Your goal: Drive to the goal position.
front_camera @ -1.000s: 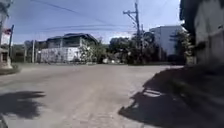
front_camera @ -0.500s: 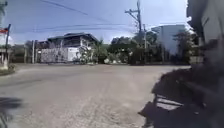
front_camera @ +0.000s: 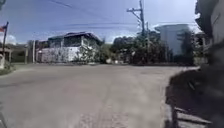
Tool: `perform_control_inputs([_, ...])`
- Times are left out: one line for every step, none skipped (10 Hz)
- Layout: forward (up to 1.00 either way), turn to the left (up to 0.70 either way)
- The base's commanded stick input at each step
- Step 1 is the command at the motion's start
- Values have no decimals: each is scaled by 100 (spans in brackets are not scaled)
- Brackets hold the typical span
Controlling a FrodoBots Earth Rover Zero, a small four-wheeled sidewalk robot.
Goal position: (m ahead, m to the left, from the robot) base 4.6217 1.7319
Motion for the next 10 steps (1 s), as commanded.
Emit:
perform_control_inputs([100,0])
perform_control_inputs([100,0])
perform_control_inputs([100,0])
perform_control_inputs([100,0])
perform_control_inputs([100,0])
perform_control_inputs([100,0])
perform_control_inputs([100,0])
perform_control_inputs([100,0])
perform_control_inputs([100,0])
perform_control_inputs([100,0])
